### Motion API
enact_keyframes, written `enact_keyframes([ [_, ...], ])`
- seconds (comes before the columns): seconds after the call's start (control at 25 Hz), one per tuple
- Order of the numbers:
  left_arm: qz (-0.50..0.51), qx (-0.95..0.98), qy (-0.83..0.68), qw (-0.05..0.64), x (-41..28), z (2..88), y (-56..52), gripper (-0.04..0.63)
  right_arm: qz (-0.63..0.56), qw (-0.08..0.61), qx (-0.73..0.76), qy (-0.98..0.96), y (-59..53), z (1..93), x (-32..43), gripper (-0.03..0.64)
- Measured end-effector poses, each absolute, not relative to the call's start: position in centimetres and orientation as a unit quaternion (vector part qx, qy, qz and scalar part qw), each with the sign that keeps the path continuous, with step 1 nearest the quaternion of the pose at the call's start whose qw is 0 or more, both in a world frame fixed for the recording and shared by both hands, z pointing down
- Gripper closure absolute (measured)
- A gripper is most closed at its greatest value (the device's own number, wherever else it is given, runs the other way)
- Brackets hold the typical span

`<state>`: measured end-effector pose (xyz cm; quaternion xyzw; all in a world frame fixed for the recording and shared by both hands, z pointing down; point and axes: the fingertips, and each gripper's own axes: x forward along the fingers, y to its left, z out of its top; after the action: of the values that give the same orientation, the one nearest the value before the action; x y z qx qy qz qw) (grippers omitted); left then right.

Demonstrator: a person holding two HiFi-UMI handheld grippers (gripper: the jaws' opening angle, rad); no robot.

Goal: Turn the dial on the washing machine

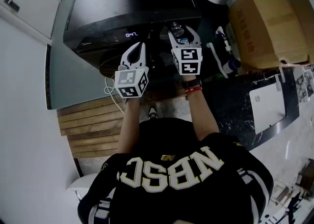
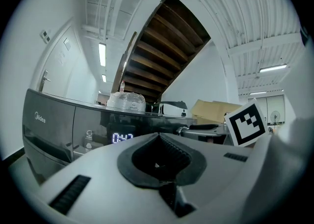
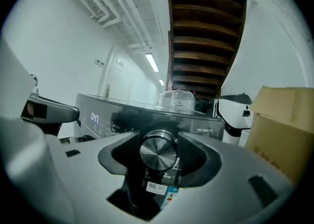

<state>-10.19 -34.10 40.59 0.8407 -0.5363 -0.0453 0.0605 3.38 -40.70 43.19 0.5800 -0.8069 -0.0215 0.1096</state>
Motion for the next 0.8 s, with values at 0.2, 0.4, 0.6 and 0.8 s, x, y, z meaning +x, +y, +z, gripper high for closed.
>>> enact_keyframes([
  [0.2,-0.044,0.842,-0.534,0.059,-10.1,40.6,-34.2,0.581,-0.024,0.113,0.579,-0.807,-40.7,43.2,3.3,0.374],
  [0.4,-0.043,0.843,-0.532,0.060,-9.9,40.6,-34.2,0.581,-0.018,0.108,0.577,-0.809,-40.7,43.2,3.3,0.374],
  [0.6,-0.043,0.843,-0.532,0.060,-9.7,40.7,-34.2,0.581,0.013,0.077,0.586,-0.806,-40.8,43.3,3.7,0.374],
  [0.8,-0.045,0.841,-0.536,0.062,-10.1,40.8,-34.2,0.581,0.120,-0.021,0.594,-0.795,-41.0,43.8,4.7,0.374],
])
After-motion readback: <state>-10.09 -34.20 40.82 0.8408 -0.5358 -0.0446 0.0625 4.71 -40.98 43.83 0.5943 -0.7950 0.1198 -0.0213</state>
